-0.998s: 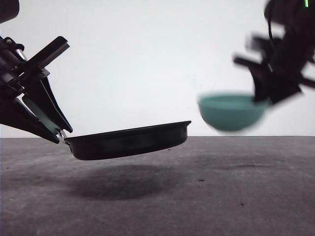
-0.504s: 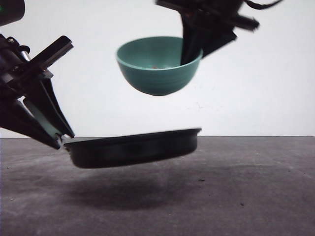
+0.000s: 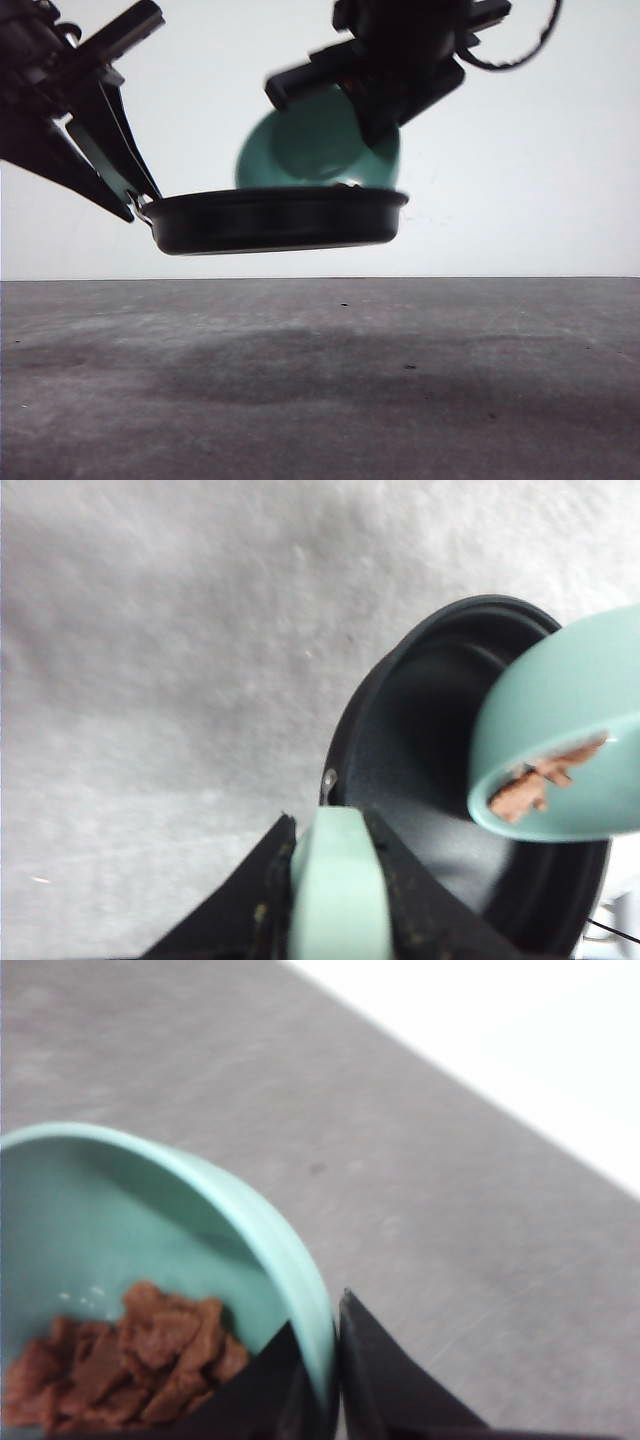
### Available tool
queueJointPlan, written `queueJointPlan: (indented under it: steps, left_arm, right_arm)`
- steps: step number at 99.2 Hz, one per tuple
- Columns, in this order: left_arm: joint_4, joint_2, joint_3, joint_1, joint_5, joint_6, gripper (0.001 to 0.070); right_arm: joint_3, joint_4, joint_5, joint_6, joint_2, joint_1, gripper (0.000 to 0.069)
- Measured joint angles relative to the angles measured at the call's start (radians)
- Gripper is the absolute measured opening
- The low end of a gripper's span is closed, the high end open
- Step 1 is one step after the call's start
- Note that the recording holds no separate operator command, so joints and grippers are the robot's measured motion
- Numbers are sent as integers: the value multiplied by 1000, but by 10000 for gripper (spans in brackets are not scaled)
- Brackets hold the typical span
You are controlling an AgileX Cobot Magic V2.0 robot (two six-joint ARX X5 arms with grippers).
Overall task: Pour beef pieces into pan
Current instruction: 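Tilt the bowl with the right gripper to pour beef cubes into the pan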
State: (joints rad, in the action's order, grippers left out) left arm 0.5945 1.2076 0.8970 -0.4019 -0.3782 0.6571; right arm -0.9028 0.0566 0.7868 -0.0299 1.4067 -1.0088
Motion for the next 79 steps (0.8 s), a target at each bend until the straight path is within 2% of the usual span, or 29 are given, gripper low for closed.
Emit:
queueJointPlan:
  steps: [19,32,53,79]
  left_arm:
    - [38,0,21,0,-5,-18,58]
    - [70,-1,21,0,-11,-22,58]
    - [75,-1,22,0,-26,-28,58]
    - [86,-1,103,5,-22,-29,58]
  right_arm:
    - [4,-135,47,126,0,-19,17]
    - [5,-260,42,266,0,-29,17]
    - [8,-439,-10,533,0,-31,17]
    - [8,-638,-101,789,0,-43,17]
